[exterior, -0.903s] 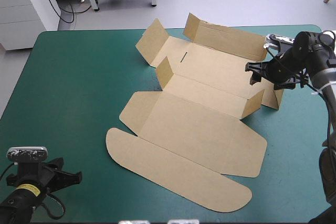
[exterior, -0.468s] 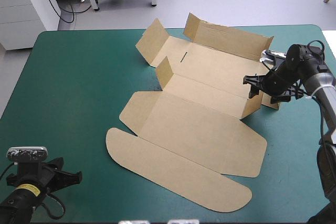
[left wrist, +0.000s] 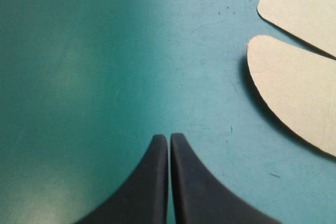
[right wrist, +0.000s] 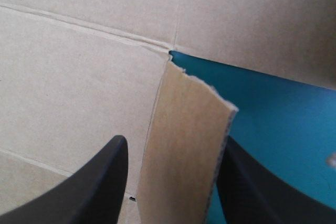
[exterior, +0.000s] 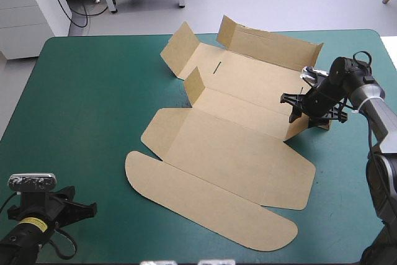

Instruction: Fold the box

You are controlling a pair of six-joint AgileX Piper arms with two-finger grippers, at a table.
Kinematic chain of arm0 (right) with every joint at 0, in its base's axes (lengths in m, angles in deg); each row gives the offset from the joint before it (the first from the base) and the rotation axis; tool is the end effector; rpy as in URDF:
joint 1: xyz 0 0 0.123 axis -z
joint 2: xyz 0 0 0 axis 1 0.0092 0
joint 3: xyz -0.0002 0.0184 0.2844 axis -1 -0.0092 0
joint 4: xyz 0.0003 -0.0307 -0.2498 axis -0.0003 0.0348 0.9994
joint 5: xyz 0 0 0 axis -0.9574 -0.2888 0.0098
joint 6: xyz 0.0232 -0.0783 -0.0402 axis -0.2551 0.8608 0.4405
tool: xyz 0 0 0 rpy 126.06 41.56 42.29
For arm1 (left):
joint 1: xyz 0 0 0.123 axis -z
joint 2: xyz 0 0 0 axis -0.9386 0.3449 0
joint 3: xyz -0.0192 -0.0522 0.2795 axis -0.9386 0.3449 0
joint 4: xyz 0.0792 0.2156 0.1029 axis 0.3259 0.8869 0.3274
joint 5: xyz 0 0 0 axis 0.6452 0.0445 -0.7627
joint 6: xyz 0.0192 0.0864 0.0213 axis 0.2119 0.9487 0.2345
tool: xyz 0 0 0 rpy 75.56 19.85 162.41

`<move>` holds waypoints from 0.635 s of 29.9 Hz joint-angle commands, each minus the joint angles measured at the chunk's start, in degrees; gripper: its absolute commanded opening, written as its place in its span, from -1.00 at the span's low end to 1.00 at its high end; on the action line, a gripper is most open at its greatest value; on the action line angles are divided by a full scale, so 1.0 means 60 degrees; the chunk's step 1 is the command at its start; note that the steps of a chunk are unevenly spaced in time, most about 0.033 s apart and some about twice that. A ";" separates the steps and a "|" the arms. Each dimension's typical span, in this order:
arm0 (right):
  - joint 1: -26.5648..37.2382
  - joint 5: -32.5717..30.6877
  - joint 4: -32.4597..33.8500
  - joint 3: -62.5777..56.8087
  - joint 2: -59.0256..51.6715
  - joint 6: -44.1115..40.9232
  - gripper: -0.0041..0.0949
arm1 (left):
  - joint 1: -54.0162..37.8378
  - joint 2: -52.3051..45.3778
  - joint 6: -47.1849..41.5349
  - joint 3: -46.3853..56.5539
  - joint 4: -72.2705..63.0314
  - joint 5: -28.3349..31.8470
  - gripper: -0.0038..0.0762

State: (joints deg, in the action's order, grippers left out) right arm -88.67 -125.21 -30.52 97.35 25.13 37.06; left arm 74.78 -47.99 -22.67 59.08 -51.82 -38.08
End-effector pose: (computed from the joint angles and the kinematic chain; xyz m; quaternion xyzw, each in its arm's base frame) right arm 0.3695 0.0148 0.2543 0.1029 0.9834 0.1197 0.0895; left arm 0.0707 -0.0037 0.2679 0.0065 0.9032 -0.0199 0.4287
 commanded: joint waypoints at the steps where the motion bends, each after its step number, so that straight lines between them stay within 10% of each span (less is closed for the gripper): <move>1: 0.0018 0.0036 -0.0193 0.0235 -0.0359 0.0245 0.01 | -0.0002 0.0076 -0.0055 -0.0234 -0.0037 0.0568 -0.92; 19: 0.0018 -0.0002 -0.0159 0.0235 -0.0299 0.0055 -0.19 | -0.0002 0.0076 -0.0072 -0.0234 -0.0037 0.0568 -0.92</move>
State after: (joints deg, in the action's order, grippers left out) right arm -88.67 -124.26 -30.70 97.31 25.67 39.20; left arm 74.78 -47.99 -22.67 59.08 -51.82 -38.08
